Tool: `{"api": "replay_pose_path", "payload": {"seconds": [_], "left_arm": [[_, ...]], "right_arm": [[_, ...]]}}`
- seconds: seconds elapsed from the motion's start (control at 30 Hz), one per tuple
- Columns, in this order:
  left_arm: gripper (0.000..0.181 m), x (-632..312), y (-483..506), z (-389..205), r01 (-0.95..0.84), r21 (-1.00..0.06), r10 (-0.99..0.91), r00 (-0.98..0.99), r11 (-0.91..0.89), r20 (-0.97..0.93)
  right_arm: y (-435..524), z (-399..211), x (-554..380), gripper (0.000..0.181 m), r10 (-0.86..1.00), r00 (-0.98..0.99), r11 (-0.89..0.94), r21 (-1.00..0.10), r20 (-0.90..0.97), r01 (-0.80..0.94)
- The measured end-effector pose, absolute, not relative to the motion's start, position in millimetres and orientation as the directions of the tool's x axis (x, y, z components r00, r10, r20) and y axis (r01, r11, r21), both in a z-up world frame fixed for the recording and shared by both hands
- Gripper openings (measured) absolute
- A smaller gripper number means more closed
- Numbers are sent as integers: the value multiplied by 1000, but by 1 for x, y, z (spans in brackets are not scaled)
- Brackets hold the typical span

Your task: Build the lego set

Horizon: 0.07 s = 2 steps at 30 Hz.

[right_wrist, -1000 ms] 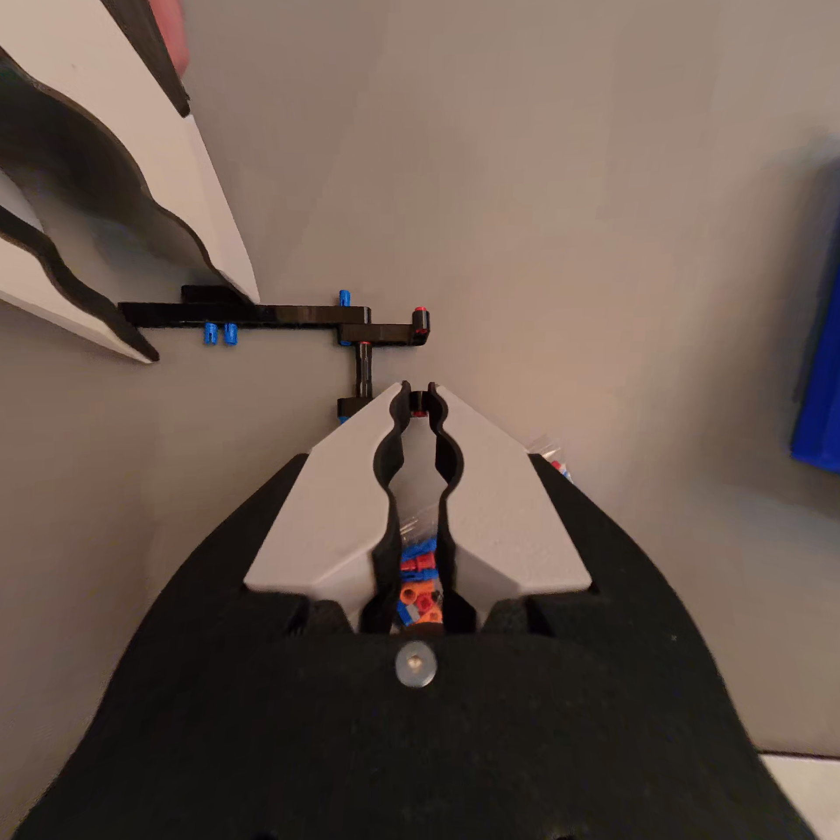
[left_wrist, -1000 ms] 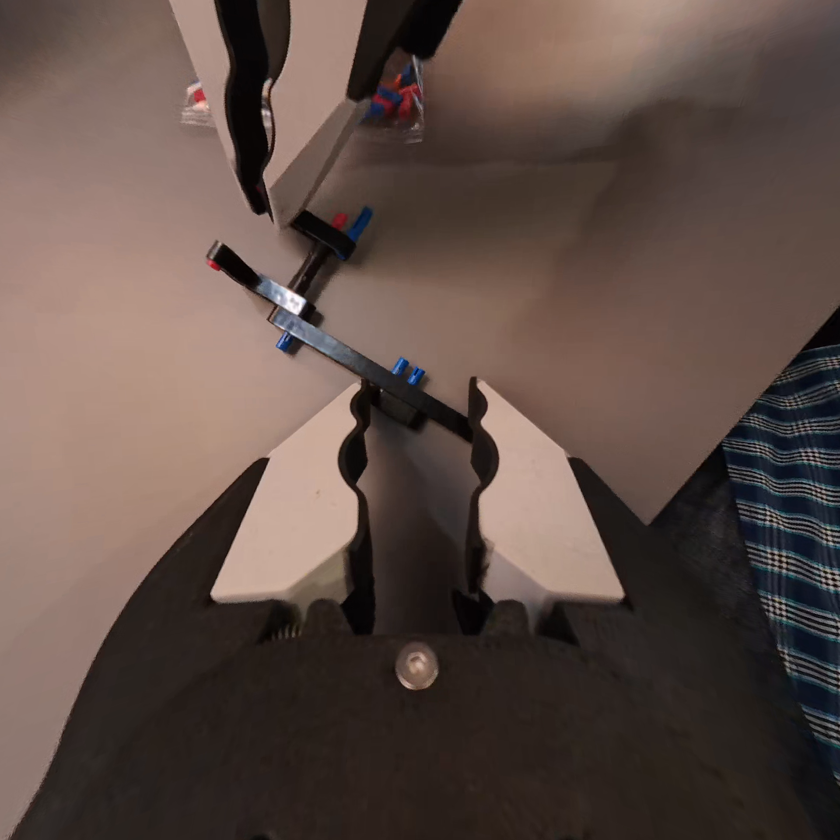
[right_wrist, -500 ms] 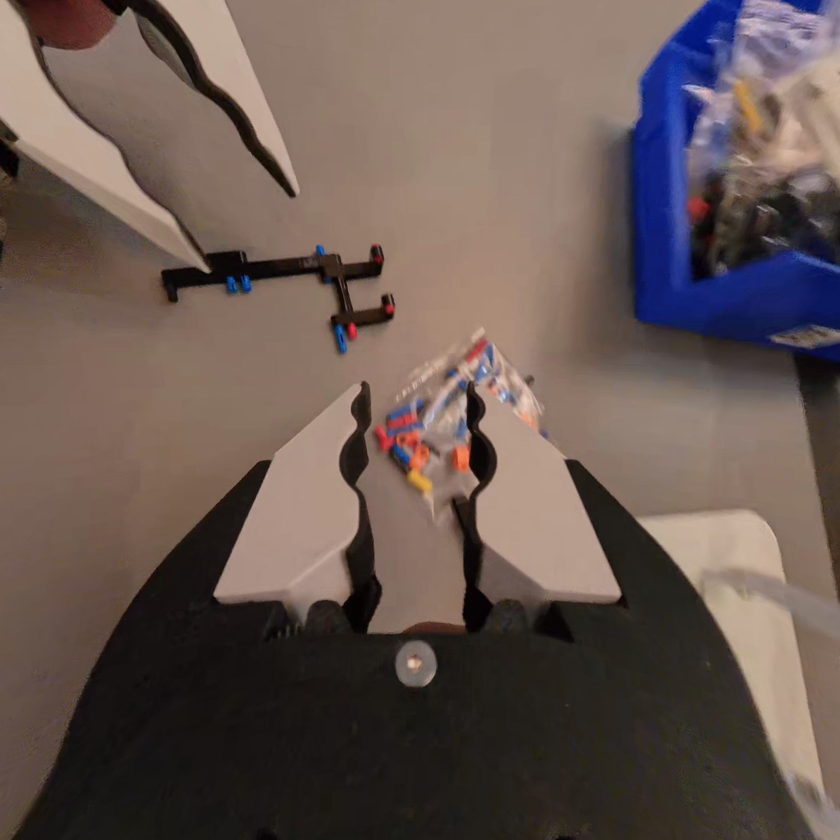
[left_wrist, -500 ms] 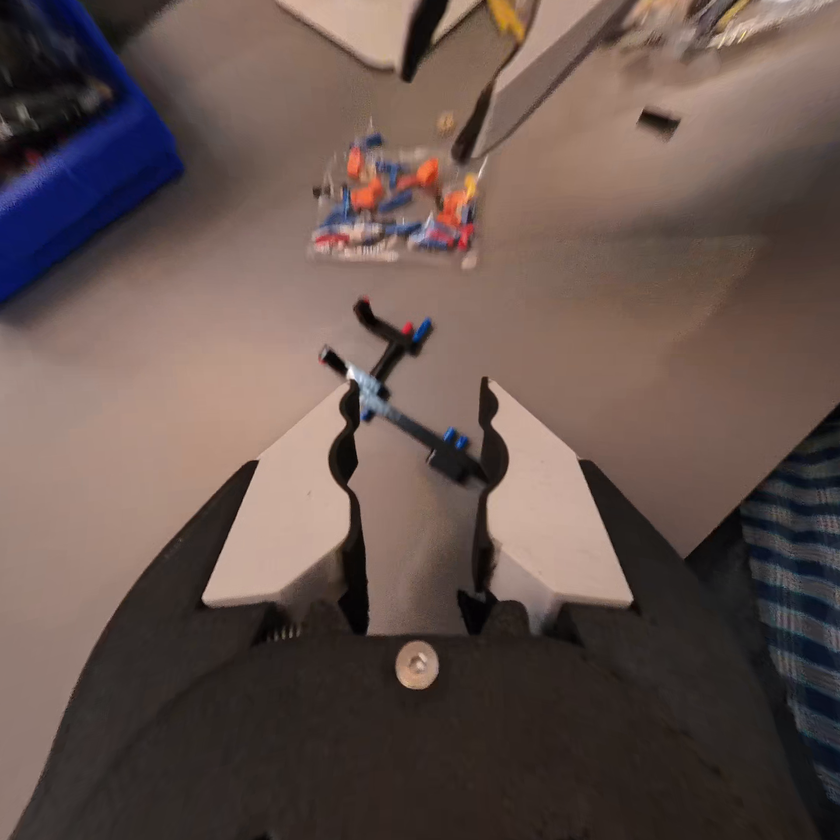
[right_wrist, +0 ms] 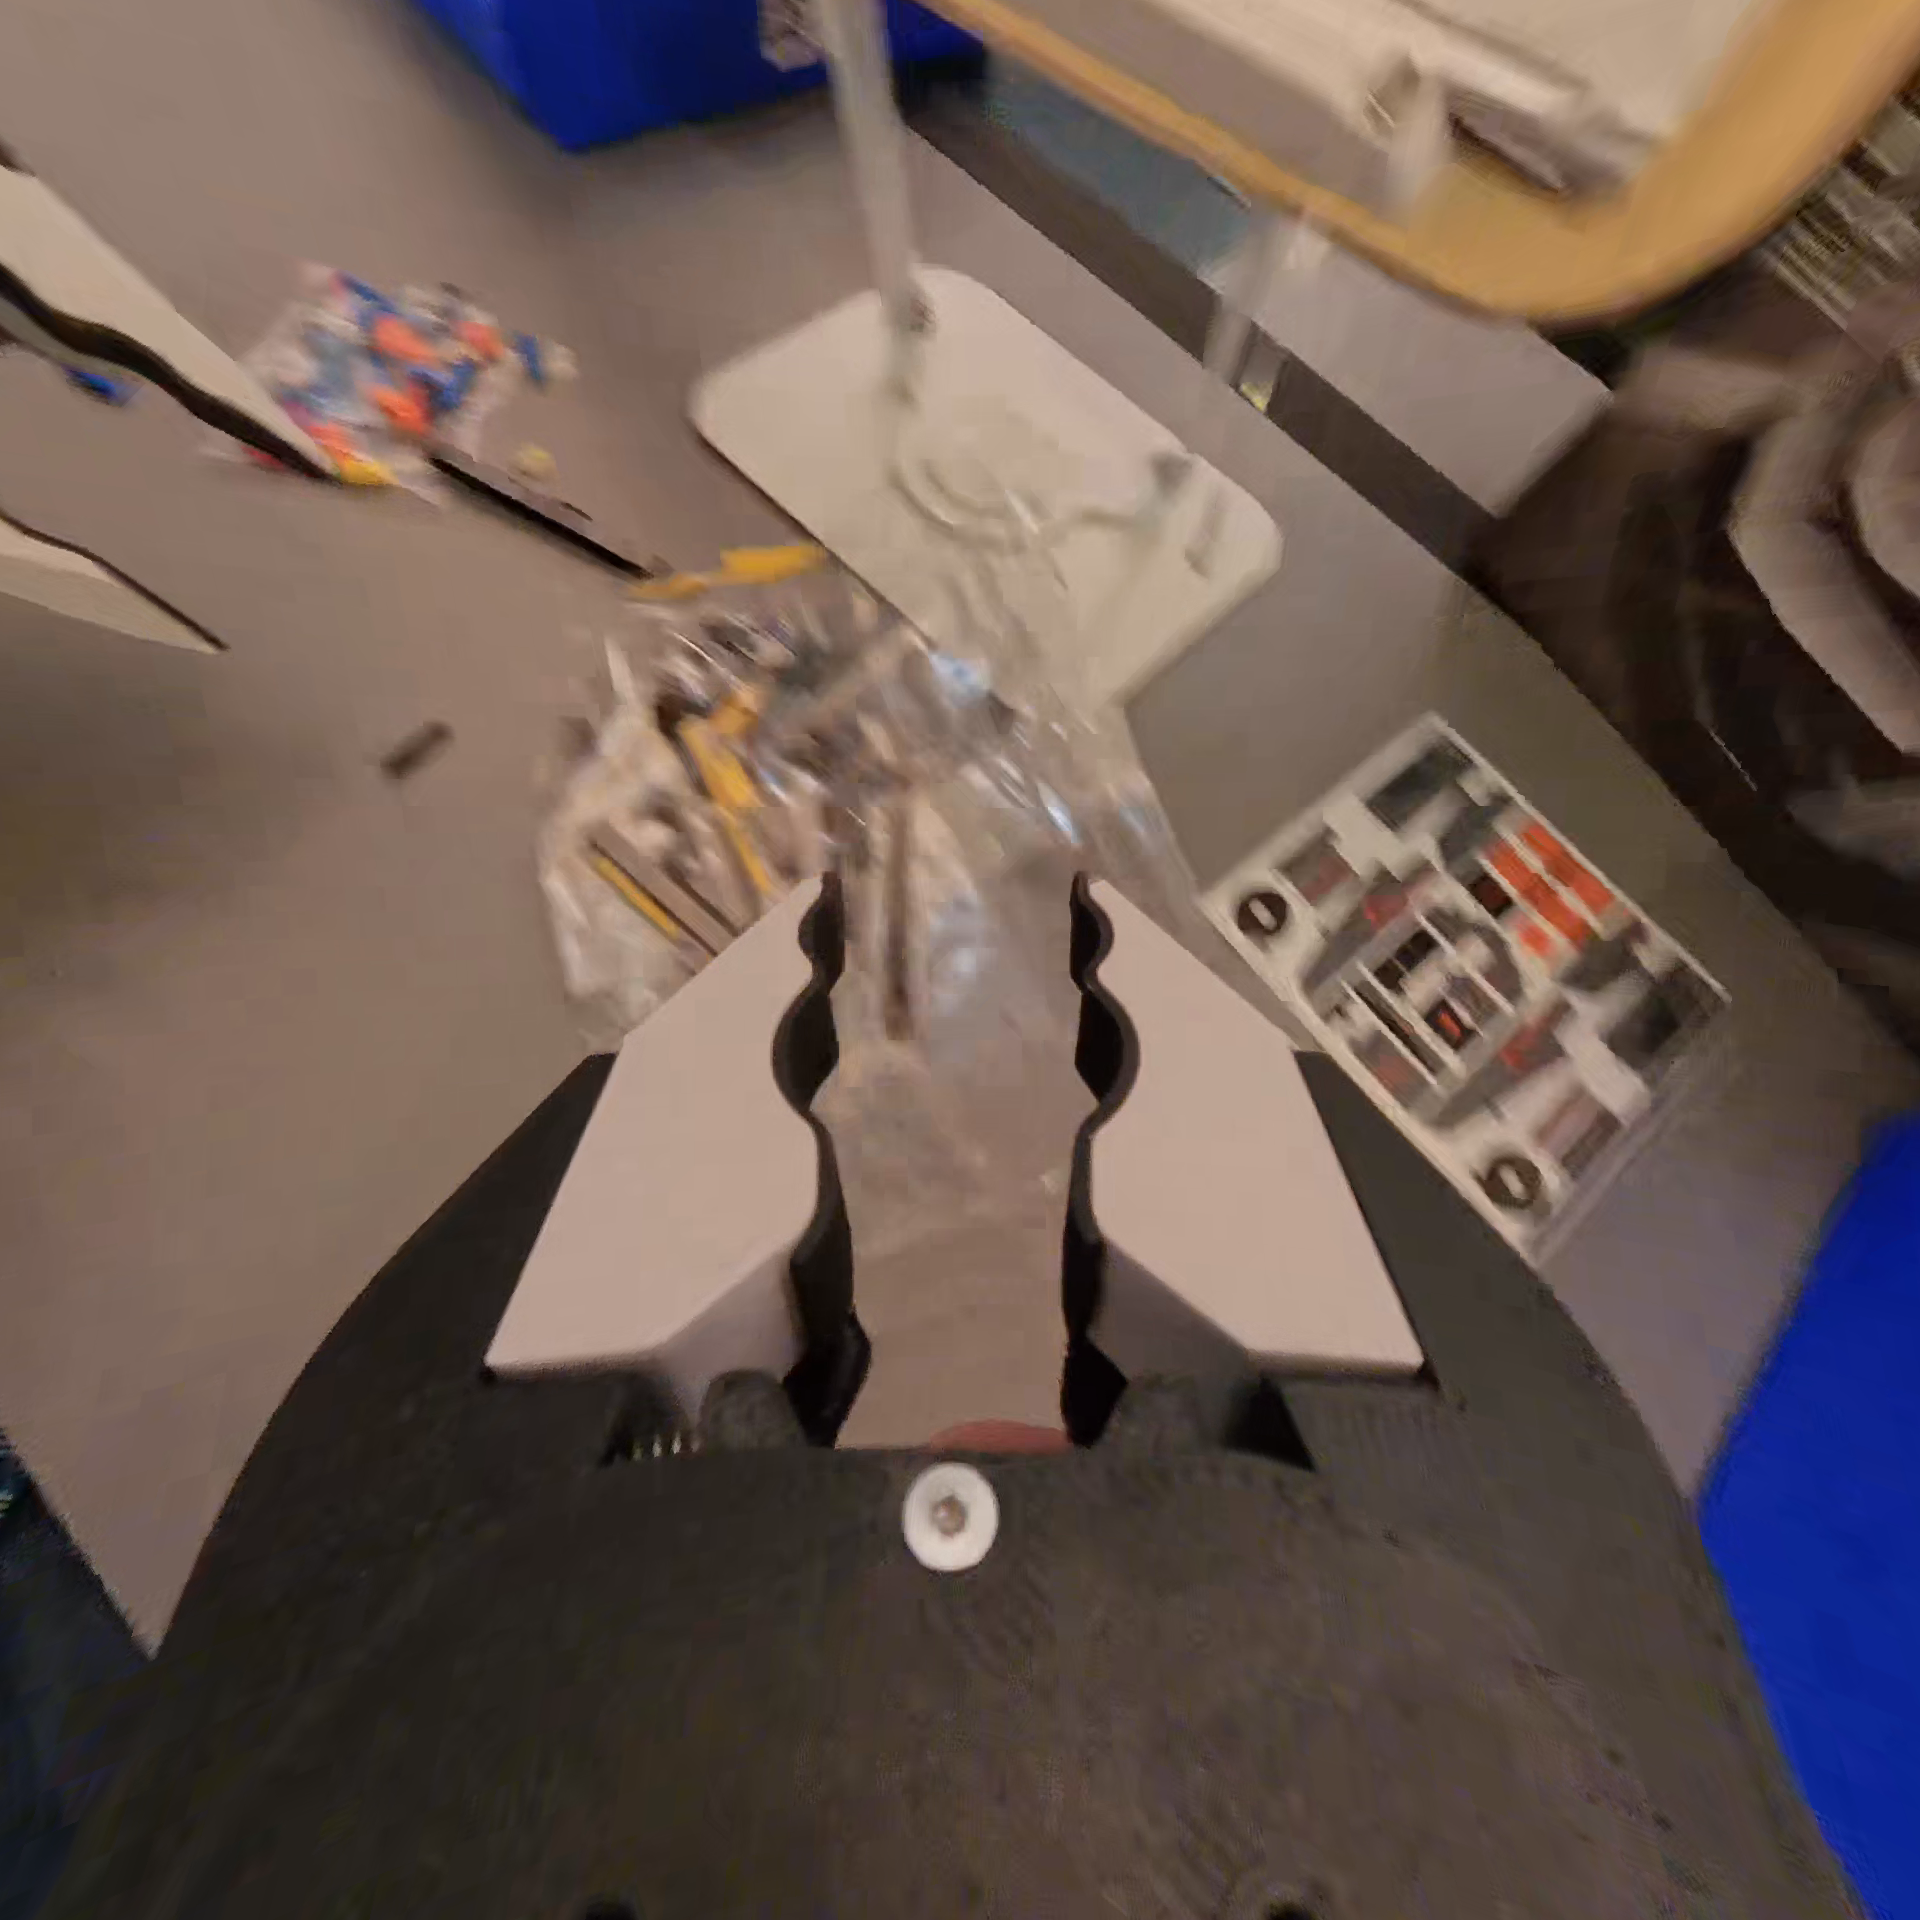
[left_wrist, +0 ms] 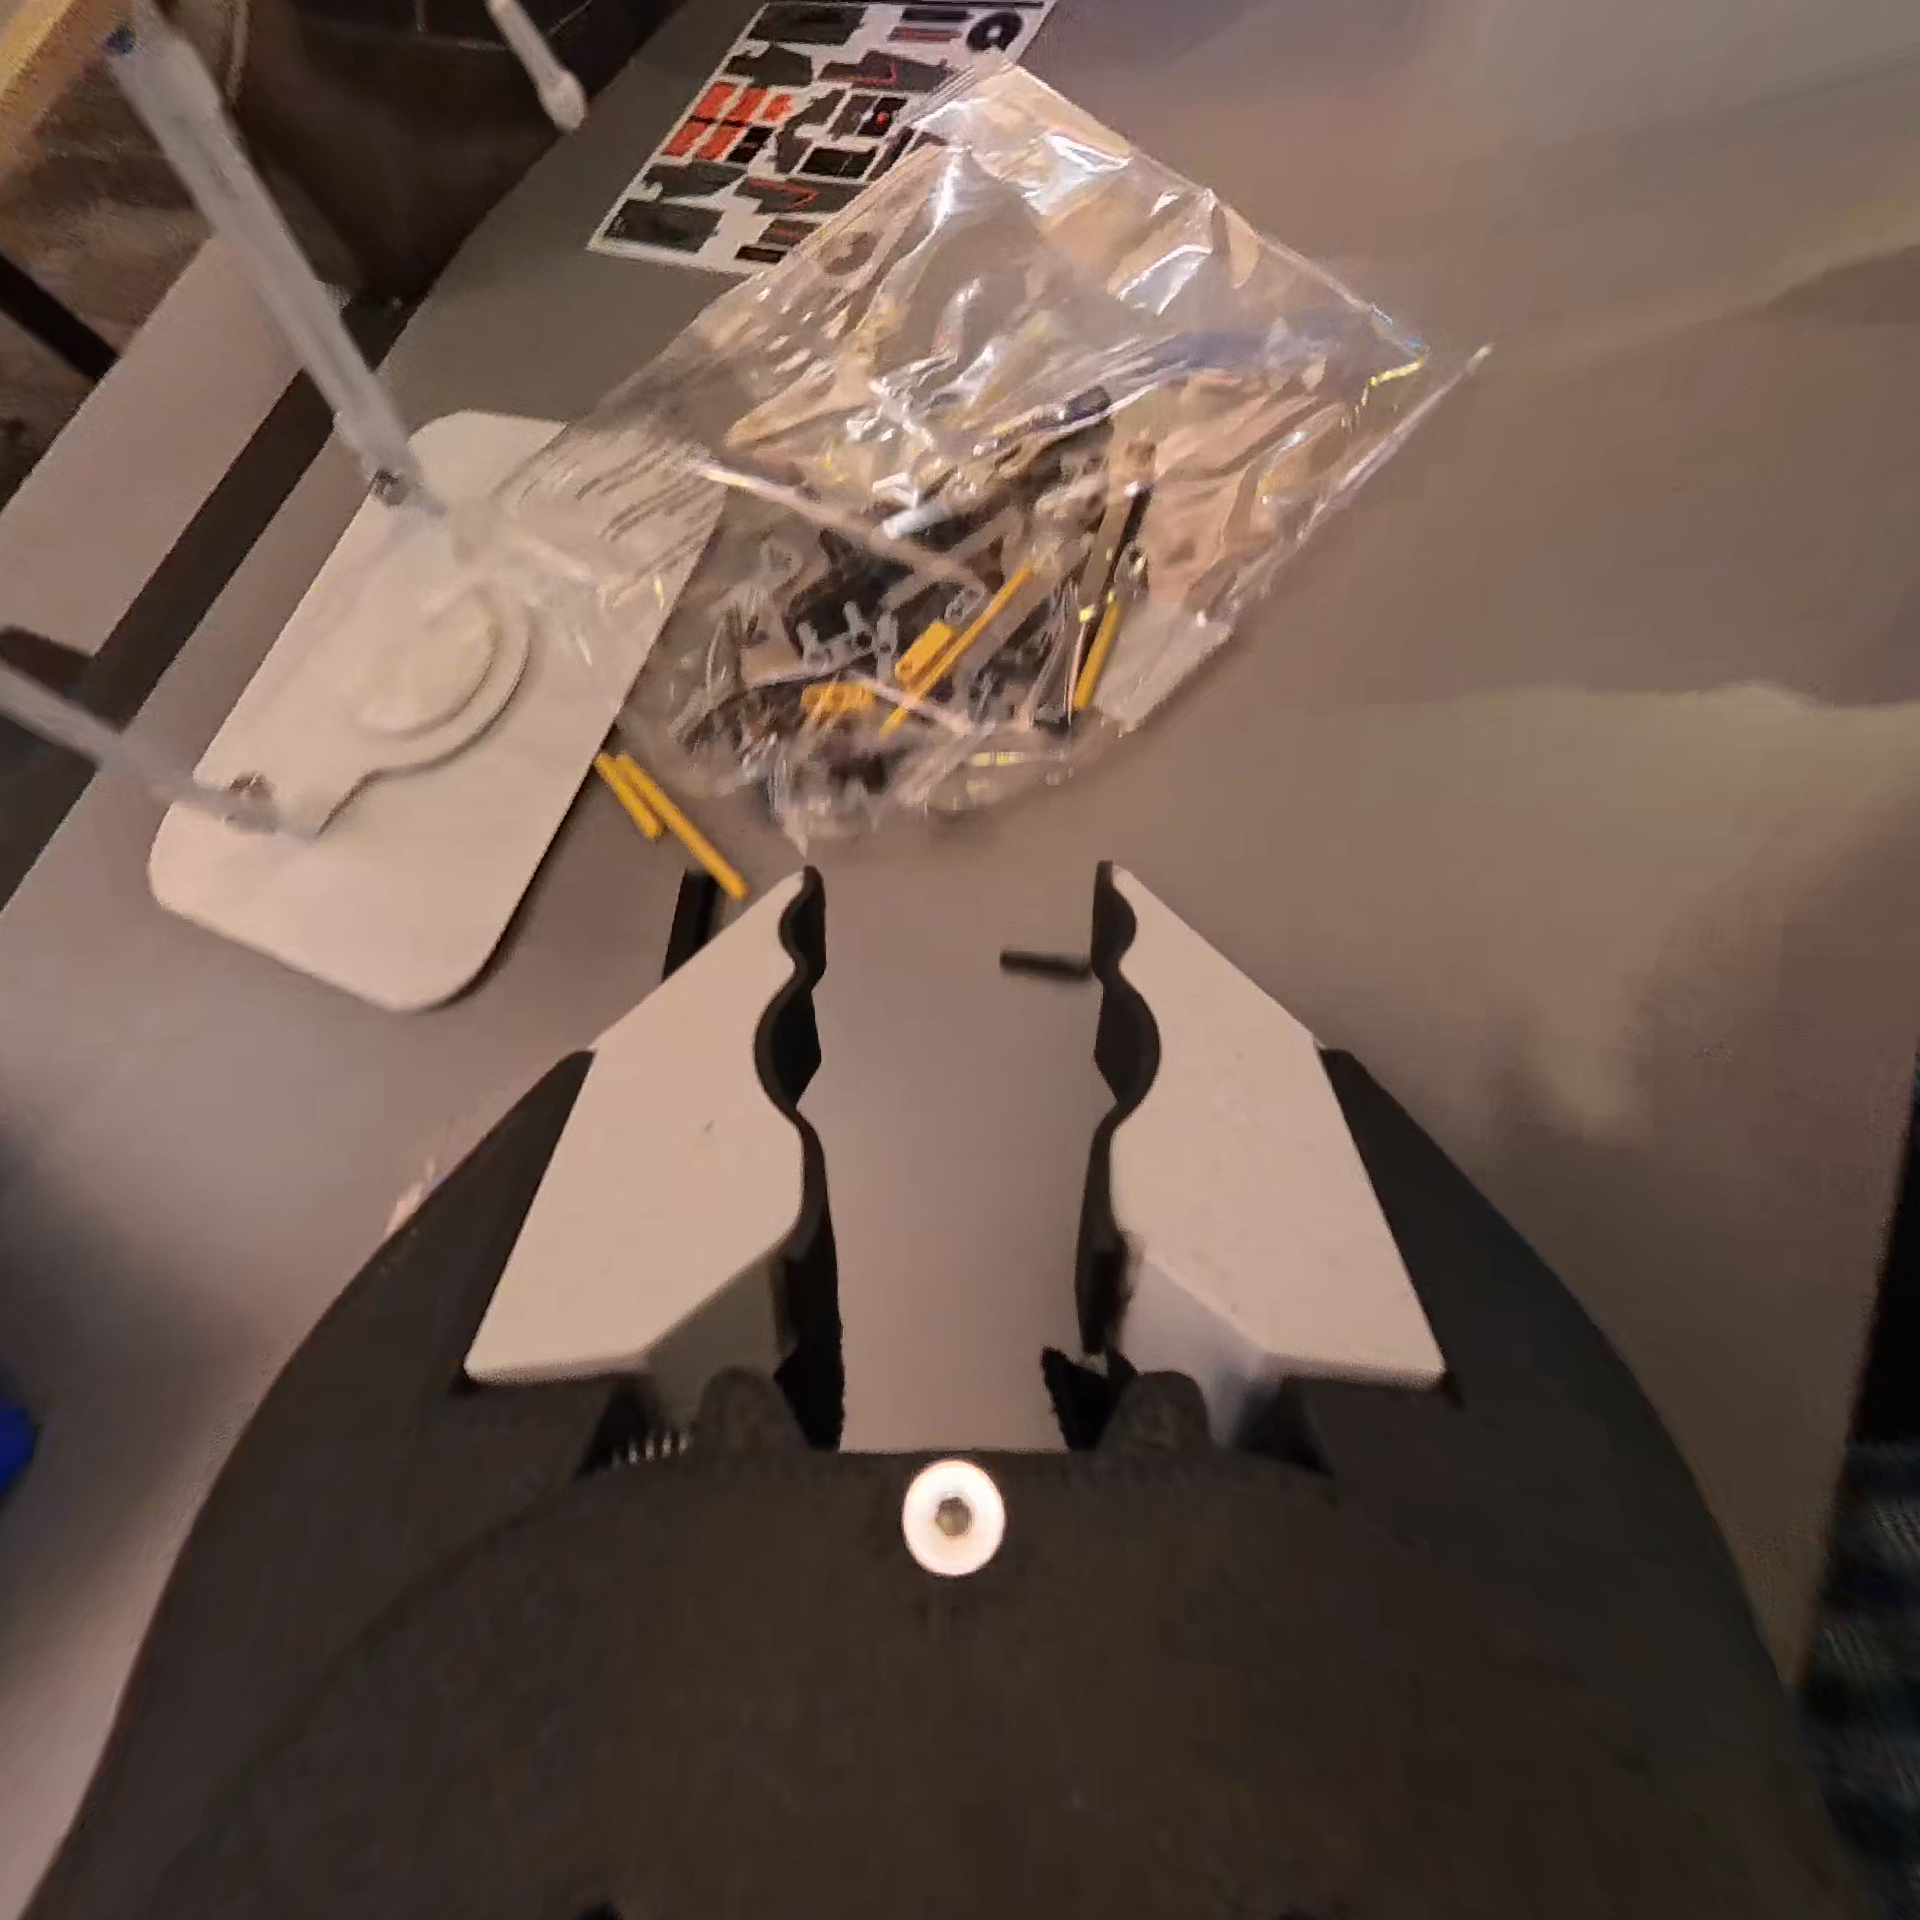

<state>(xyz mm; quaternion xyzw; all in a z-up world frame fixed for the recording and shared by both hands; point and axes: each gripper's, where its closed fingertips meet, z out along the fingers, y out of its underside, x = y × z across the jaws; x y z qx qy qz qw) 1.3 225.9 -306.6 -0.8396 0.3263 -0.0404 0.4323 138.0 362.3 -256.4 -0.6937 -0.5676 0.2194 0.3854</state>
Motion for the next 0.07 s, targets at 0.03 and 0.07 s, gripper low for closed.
{"api": "replay_pose_path", "payload": {"seconds": [0.03, 0.07], "left_arm": [[49, 9, 237, -310, -513, -755, -587, 781, -408, -214], [50, 16, 248, -314, -509, -754, -588, 783, -416, -205]], "right_arm": [[373, -264, 154, 40, 943, 297, -79, -771, 147, 632], [381, -272, 167, 40, 935, 326, -107, -761, 143, 640]]}}
